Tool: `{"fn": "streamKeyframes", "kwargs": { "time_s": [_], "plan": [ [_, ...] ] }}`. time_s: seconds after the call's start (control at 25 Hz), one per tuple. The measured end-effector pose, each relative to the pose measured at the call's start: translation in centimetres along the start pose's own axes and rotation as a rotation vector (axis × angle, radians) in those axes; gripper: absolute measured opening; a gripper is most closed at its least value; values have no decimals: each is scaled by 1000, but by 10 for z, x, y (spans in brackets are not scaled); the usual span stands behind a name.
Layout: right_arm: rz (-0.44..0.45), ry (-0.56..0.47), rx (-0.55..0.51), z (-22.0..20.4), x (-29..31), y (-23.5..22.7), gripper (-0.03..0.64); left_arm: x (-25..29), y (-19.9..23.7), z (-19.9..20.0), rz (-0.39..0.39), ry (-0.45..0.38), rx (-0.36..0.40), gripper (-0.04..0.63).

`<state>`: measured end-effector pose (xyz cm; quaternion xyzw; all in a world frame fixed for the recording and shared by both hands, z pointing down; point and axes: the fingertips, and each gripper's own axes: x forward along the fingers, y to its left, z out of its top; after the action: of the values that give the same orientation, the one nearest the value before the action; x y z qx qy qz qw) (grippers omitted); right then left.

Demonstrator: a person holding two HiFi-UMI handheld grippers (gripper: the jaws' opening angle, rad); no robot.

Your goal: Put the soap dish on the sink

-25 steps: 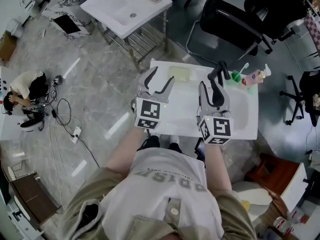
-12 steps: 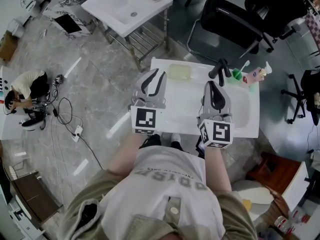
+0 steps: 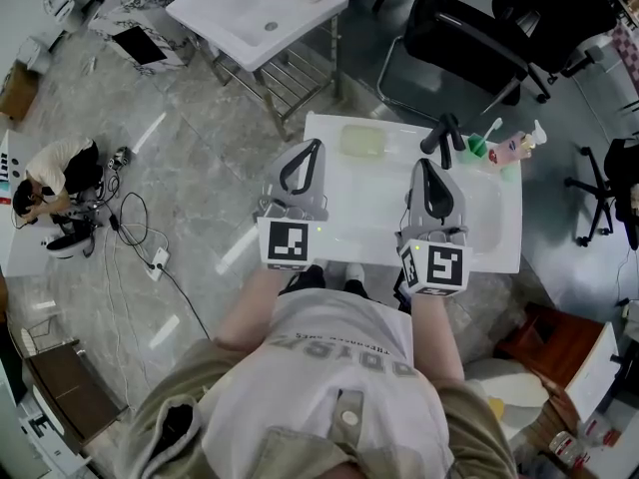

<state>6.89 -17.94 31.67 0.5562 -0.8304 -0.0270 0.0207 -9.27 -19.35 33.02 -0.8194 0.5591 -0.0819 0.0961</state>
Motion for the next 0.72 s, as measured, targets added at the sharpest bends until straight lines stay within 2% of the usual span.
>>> {"fn": "streamKeyframes", "kwargs": {
  "time_s": [0.2, 0.48, 0.6, 0.72],
  "plan": [
    [-5, -9, -11, 3, -2, 3, 5, -3, 3, 0, 6, -3, -26, 6],
    [-10, -21, -20, 6, -1, 4, 3, -2, 5, 1, 6, -6, -4, 6],
    [-36, -16, -39, 5, -2, 2, 2, -2, 6, -1, 15, 3, -22, 6],
    [-56, -12, -59, 6, -3, 2, 0, -2, 7, -3, 12, 9, 3, 6]
  ]
}}
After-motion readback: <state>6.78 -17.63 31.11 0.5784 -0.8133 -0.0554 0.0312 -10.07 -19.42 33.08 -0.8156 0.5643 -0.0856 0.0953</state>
